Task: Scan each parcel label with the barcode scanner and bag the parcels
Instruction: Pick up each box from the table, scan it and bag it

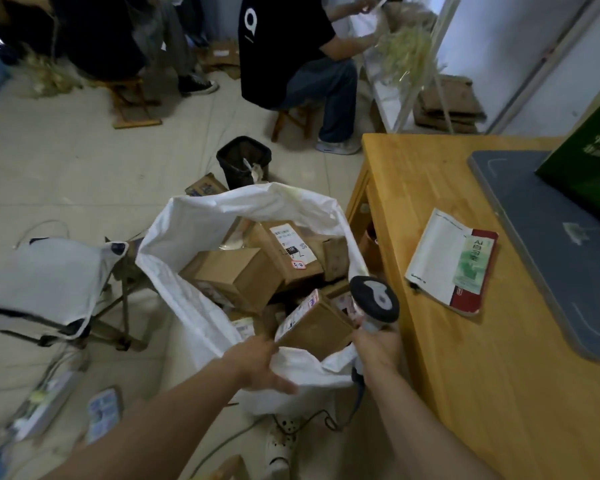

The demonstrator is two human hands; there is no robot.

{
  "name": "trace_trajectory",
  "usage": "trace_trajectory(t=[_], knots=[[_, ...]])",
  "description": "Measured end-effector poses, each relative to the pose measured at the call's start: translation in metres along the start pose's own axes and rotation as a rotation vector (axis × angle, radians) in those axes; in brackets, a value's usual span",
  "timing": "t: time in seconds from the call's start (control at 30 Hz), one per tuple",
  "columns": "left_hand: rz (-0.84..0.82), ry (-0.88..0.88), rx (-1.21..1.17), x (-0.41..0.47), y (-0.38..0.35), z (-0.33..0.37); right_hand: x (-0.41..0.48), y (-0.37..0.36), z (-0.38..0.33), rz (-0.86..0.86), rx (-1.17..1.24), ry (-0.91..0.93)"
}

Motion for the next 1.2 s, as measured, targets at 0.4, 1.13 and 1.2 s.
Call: trace_trajectory(t=[0.4,1.13,1.2], knots=[[0.179,0.138,0.323,-0.042,0.044,0.003,-0.009,0.032,-0.045,-0.09,-0.012,0.094],[-0.079,0.024,0.334,-0.039,0.022,0.148,-0.075,0.178,-0.001,-0.399,0.083,-0.133],[-0.049,-0.12,0.341,-0.027,0.037,0.198,-0.079,0.207,-0.005,-0.339,0.318,-0.153]])
Point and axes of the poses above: each hand's wrist, its own x-axis towards the middle knuckle, its own y-axis out of the back of the hand, z = x × y, the point moved 6 cm from there along x, towards the middle knuckle, and after that the axes turned 9 degrees about x, right-handed, at the moved point
